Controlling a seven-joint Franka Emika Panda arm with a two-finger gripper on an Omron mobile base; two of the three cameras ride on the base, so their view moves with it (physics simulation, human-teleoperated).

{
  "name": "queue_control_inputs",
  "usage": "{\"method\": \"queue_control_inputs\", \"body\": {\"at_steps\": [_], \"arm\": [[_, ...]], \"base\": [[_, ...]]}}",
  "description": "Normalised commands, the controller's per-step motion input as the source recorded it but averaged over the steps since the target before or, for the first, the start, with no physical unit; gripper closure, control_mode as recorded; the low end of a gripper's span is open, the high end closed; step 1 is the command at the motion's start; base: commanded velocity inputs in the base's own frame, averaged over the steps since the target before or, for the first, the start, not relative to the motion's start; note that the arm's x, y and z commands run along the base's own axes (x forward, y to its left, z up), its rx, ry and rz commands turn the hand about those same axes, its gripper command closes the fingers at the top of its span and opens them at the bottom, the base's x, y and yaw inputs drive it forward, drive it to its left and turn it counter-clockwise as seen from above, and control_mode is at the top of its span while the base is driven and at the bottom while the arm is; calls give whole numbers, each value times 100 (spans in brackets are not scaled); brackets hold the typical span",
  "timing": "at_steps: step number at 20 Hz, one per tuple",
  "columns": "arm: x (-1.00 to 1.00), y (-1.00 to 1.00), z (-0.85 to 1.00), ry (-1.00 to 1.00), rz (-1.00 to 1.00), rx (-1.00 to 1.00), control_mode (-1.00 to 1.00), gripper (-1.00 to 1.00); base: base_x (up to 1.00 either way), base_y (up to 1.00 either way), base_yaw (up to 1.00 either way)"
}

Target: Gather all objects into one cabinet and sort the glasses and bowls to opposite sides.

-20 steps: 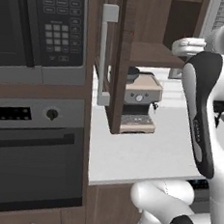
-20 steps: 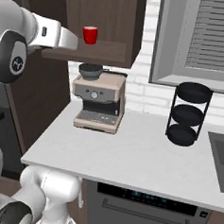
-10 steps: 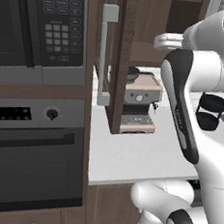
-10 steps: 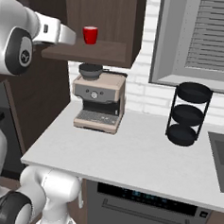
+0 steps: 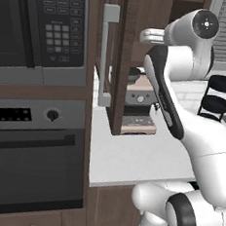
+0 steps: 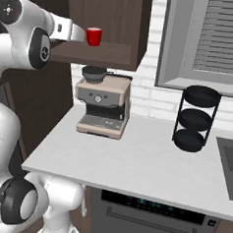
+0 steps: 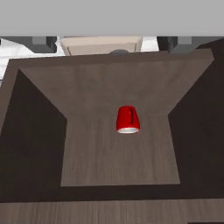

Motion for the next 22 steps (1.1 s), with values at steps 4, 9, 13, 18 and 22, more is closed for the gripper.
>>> {"method": "queue_control_inputs", "body": {"at_steps": [4, 9, 13, 18, 22], "arm": [[24, 17, 0, 3, -3, 8, -100, -100], [14, 0, 0, 10, -4, 13, -100, -100], [21, 0, -1, 16, 0, 9, -100, -100], [38, 1, -3, 13, 0, 4, -100, -100], [36, 0, -13, 7, 0, 0, -100, -100]], "base": [[0, 0, 0], [0, 0, 0], [0, 0, 0], [0, 0, 0], [0, 0, 0]]}}
